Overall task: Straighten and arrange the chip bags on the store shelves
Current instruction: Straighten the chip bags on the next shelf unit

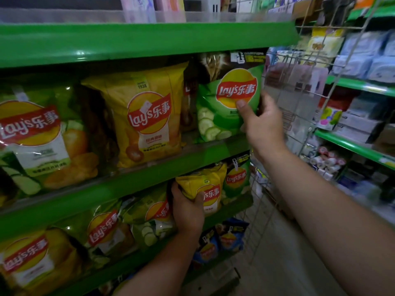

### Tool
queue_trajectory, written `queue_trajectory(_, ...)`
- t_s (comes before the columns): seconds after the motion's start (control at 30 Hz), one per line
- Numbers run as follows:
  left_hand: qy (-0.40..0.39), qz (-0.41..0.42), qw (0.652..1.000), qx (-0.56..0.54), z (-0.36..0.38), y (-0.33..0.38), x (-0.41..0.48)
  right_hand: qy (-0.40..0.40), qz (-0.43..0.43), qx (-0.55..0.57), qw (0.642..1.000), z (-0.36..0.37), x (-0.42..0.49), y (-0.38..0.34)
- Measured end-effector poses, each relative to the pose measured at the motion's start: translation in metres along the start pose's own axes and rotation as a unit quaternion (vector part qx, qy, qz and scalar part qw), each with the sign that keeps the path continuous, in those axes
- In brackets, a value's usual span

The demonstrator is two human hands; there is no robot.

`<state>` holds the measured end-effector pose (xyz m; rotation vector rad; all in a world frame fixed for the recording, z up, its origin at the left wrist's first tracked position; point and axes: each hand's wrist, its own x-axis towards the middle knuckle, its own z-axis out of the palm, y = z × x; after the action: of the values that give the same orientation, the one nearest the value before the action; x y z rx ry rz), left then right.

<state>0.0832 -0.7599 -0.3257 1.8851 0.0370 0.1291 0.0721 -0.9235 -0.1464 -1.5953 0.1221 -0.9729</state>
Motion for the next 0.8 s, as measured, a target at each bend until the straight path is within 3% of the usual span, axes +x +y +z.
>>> queue_trajectory(0.27,-0.015,0.083,0.996,-0.009,-0.017,0.009,-0.015,0.054,0.033,0.012,0.998,-0.066,-0.059,0.024)
queue_trajectory(0.47,-0.069,0.083,0.991,-0.076,-0.052,0.003,-0.032,0.106,0.090,-0.041,0.989,-0.108,-0.097,0.074)
queue_trajectory(0.8,-0.074,0.038,0.992,-0.094,-0.129,-0.020,-0.058,0.000,0.172,-0.093,0.981,-0.053,-0.160,0.128)
